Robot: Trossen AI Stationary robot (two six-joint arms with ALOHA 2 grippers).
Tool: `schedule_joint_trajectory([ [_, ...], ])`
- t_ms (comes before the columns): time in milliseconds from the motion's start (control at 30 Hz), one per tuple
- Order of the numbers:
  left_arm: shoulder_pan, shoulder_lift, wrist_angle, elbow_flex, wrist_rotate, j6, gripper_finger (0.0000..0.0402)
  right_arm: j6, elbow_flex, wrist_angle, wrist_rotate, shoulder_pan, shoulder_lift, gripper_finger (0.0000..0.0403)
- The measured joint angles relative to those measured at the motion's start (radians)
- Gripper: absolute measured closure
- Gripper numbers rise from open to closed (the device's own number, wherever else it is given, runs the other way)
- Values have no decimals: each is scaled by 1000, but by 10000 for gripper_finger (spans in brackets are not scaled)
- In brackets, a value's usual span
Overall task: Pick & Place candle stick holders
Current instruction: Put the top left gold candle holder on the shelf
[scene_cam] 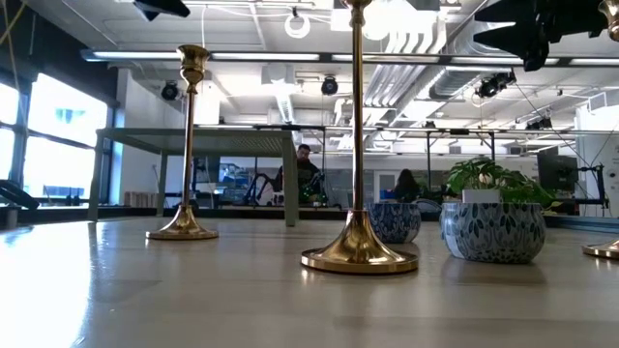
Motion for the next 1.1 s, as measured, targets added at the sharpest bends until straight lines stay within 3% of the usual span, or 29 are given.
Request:
schedule_joint_trajectory([
  [200, 0, 170, -80, 90, 176, 22, 198, -1, 0, 0, -1, 0, 0, 189],
  [500, -2, 317, -157, 91, 267, -4, 198, -34, 0, 0, -9, 0, 0, 189],
  [767, -73, 396, -163, 91, 177, 11, 198, -36, 0, 0, -31, 1, 0, 189],
  [1100, -146, 407, -114, 91, 24, 37, 198, -24, 0, -9, -58, 1, 4, 189],
])
